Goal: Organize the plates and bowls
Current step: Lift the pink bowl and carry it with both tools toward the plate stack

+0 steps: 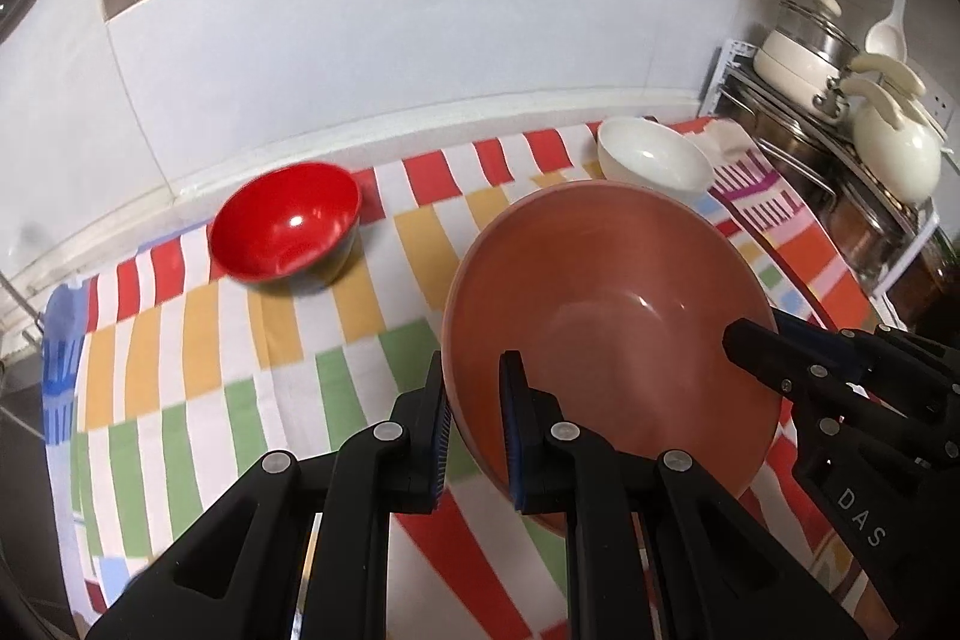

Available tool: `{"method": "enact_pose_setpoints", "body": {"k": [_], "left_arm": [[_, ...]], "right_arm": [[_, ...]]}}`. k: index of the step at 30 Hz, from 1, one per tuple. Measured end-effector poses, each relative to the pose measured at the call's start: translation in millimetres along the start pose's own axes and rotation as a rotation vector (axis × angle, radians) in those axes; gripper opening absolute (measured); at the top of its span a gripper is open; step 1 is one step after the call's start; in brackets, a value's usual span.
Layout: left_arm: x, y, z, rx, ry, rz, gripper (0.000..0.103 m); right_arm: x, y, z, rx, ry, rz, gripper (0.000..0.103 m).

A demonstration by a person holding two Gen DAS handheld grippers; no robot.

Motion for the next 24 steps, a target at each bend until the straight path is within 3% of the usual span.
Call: {"method": "enact_pose_setpoints", "body": {"k": [16, 24], "left_arm": [[20.3, -11.4, -77.7, -0.099, -0.025, -0.036, 0.017], [29.1, -5.9, -101.3, -0.151, -0.022, -0.052, 0.017]], "right_arm": [[-5.1, -24.6, -72.5, -0.090, -0.031, -0.004, 0.014], [0.8, -22.7, -97.9, -0.149, -0.023, -0.004, 0.014]]}}
Point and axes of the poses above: each gripper's, at about its wrist camera, not at the fingertips, and y roughly the way its jaws point, x to its right, z to its top, the point moved 5 cm from there along y, roughly the way its jaws point, and after that the axes turned 15 degrees about -z, right-handed, at the moved point
